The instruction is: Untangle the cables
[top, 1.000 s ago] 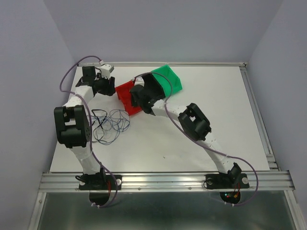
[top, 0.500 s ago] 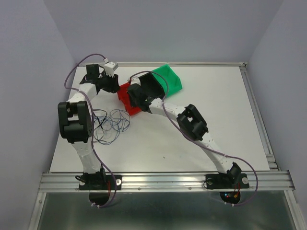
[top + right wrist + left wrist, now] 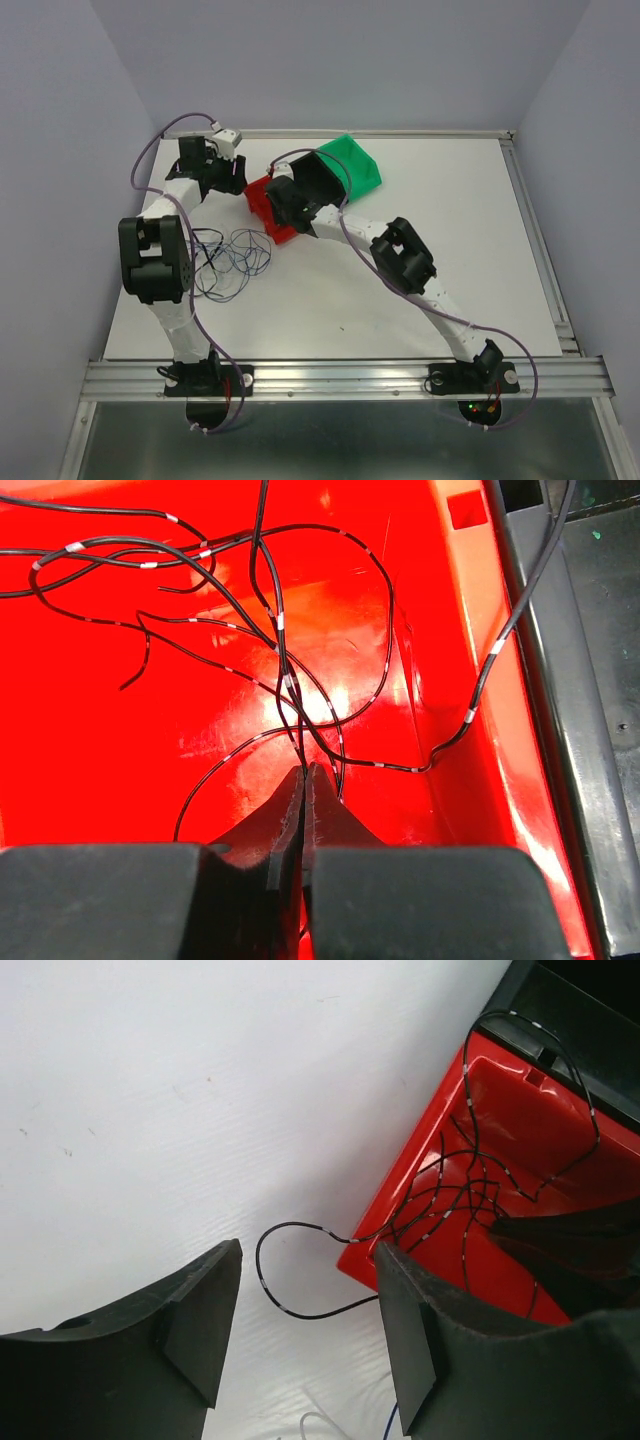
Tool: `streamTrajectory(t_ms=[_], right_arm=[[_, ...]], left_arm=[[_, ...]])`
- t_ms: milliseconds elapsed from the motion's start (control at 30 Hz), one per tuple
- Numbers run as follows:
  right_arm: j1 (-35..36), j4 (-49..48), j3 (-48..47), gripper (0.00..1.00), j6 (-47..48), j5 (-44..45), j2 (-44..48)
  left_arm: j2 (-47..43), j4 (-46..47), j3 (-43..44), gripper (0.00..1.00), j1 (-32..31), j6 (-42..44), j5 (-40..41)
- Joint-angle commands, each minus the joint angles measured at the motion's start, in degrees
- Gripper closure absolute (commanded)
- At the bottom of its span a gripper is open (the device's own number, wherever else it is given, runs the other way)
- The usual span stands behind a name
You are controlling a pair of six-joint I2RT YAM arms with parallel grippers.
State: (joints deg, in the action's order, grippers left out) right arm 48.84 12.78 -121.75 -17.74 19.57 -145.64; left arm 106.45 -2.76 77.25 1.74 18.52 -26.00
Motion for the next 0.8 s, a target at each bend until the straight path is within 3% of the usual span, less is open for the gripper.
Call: streamTrajectory(t_ms=[0,267,467,633,767], right_arm=[[0.5,3.1,1.8,0.99,0.3,0.4,2.2],[0.6,3.2,2.9,0.99,-0.1,0.1,3.3],[1.9,3.1,11.0,0.99,-3.9,3.7,6.8],[3.3,1.7,16.6,0.99,-6.8,5.7,9.2],[3.4,-5.8,25.4,0.99,-7.8,6.2,14.7]], left_arm=[[-2.6,1.5,0.2,0.34,0.2,-0.6,1.5],[-3.2,-4.4,0.4,0.78,0.1,1.9,-10.3],[-5.6,-6.2,-3.2,0.82,-1.6,4.2,-13.3],[-5.6,-8.0,-5.1,0.83,-6.9,7.0,-13.6],[-6.7,-6.4,-7.4,0.84,-9.9,6.7,-10.8]])
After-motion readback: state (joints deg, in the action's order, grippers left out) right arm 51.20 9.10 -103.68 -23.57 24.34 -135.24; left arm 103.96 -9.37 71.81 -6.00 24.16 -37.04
